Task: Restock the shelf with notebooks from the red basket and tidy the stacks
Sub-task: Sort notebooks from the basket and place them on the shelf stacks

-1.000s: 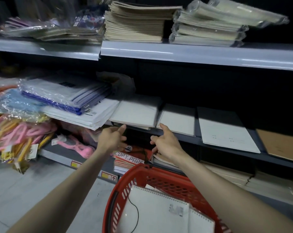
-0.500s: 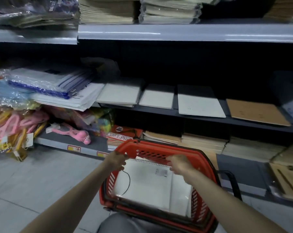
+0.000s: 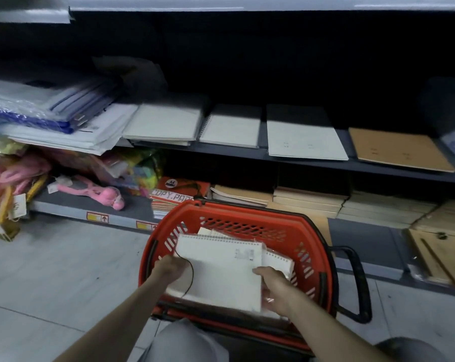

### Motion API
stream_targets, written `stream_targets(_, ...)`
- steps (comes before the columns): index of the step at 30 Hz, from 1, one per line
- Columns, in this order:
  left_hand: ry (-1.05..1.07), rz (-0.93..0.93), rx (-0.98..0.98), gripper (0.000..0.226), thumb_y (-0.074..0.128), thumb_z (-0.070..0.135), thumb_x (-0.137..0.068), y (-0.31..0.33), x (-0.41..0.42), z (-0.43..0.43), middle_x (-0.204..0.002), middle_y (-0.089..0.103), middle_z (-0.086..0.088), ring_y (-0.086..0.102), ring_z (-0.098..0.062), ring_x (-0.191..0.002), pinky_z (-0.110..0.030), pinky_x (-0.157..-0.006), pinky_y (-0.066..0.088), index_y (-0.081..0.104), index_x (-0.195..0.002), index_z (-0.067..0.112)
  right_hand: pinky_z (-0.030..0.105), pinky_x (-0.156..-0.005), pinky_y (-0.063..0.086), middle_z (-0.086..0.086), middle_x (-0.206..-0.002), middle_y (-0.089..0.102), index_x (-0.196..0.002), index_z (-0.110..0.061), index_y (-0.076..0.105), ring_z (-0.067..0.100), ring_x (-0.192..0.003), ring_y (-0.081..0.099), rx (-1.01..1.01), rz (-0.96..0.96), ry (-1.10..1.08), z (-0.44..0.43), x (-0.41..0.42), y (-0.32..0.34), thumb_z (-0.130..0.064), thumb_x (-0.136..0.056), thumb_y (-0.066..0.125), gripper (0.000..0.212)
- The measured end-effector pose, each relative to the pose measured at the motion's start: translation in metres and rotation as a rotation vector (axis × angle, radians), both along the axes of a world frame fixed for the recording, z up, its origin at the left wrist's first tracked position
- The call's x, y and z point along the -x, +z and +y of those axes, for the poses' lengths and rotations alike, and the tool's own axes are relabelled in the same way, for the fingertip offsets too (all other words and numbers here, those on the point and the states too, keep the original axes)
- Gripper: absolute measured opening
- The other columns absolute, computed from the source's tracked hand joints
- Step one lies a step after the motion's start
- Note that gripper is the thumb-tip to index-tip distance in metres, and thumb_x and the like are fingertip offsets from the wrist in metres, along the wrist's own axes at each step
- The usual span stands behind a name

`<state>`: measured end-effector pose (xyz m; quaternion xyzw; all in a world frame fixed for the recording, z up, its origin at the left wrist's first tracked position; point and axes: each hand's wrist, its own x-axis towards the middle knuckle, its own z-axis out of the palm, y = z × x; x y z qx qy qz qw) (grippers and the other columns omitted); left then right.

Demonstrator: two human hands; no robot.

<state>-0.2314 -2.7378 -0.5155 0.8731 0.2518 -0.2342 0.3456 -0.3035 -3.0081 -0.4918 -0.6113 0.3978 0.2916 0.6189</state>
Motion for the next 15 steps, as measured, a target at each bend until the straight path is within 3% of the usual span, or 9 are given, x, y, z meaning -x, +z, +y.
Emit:
stream_targets(2, 0.023, -0.006, 0.020, 0.045, 0.060, 0.020, -0.095, 0.012, 0.005, -0.005, -0.139, 0.061, -0.021, 0.056, -0.036, -0.131, -0.036, -0.107, 0.044, 0.059, -0.135, -0.002, 0.046, -0.108, 0.046, 0.011, -0.142, 0.059, -0.141, -0.010, 0.052, 0.031, -0.129, 0.054, 0.028, -0.017, 0.019, 0.002, 0.001, -0.012, -0.031, -0.094, 0.068, 0.053)
stream_targets(4, 0.023, -0.049, 0.110, 0.030, 0.061, 0.011, -0.089, 0.022, 0.007, -0.007, -0.123, 0.068, -0.028, 0.065, -0.043, -0.114, -0.046, -0.101, 0.051, 0.067, -0.115, -0.004, 0.048, -0.114, 0.041, 0.015, -0.151, 0.051, -0.148, -0.004, 0.045, 0.035, -0.138, 0.048, 0.057, -0.046, -0.026, 0.000, -0.001, -0.012, -0.020, -0.097, 0.065, 0.057)
stream_targets(6, 0.037, -0.092, 0.199, 0.004, 0.061, 0.003, -0.088, 0.037, 0.009, -0.012, -0.095, 0.070, -0.027, 0.066, -0.033, -0.081, -0.044, -0.079, 0.056, 0.064, -0.087, 0.004, 0.047, -0.115, 0.040, 0.018, -0.152, 0.050, -0.147, 0.001, 0.046, 0.037, -0.140, 0.047, 0.091, -0.064, -0.065, -0.003, -0.002, 0.003, -0.011, -0.100, 0.062, 0.052)
stream_targets(8, 0.039, -0.137, 0.205, 0.023, 0.060, -0.001, -0.092, 0.059, 0.011, -0.017, -0.069, 0.059, -0.008, 0.053, -0.017, -0.061, -0.030, -0.058, 0.047, 0.056, -0.074, 0.013, 0.045, -0.114, 0.040, 0.016, -0.150, 0.053, -0.145, 0.001, 0.050, 0.036, -0.139, 0.049, 0.124, -0.090, -0.082, -0.009, -0.005, 0.013, -0.009, -0.100, 0.061, 0.047)
stream_targets(10, 0.053, -0.201, 0.212, 0.018, 0.062, 0.004, -0.093, 0.080, 0.013, -0.022, -0.071, 0.058, -0.004, 0.053, -0.017, -0.064, -0.028, -0.061, 0.045, 0.060, -0.079, 0.014, 0.044, -0.110, 0.044, 0.009, -0.138, 0.062, -0.137, -0.002, 0.058, 0.034, -0.129, 0.057, 0.138, -0.143, -0.087, -0.013, -0.011, 0.026, -0.010, -0.099, 0.063, 0.039)
stream_targets(12, 0.095, -0.282, 0.288, 0.008, 0.065, 0.006, -0.093, 0.100, 0.013, -0.021, -0.088, 0.064, -0.008, 0.058, -0.021, -0.080, -0.031, -0.075, 0.047, 0.064, -0.093, 0.014, 0.046, -0.106, 0.050, 0.004, -0.123, 0.069, -0.129, -0.005, 0.063, 0.032, -0.115, 0.065, 0.143, -0.199, -0.102, -0.016, -0.018, 0.041, -0.013, -0.096, 0.066, 0.034)
stream_targets(15, 0.117, -0.379, 0.515, 0.035, 0.069, 0.011, -0.086, 0.127, 0.015, -0.013, -0.128, 0.067, -0.001, 0.056, -0.022, -0.124, -0.037, -0.109, 0.039, 0.070, -0.121, 0.016, 0.052, -0.098, 0.056, 0.006, -0.106, 0.076, -0.116, -0.012, 0.070, 0.031, -0.099, 0.072, 0.124, -0.310, -0.116, -0.019, -0.026, 0.072, -0.014, -0.096, 0.066, 0.021)
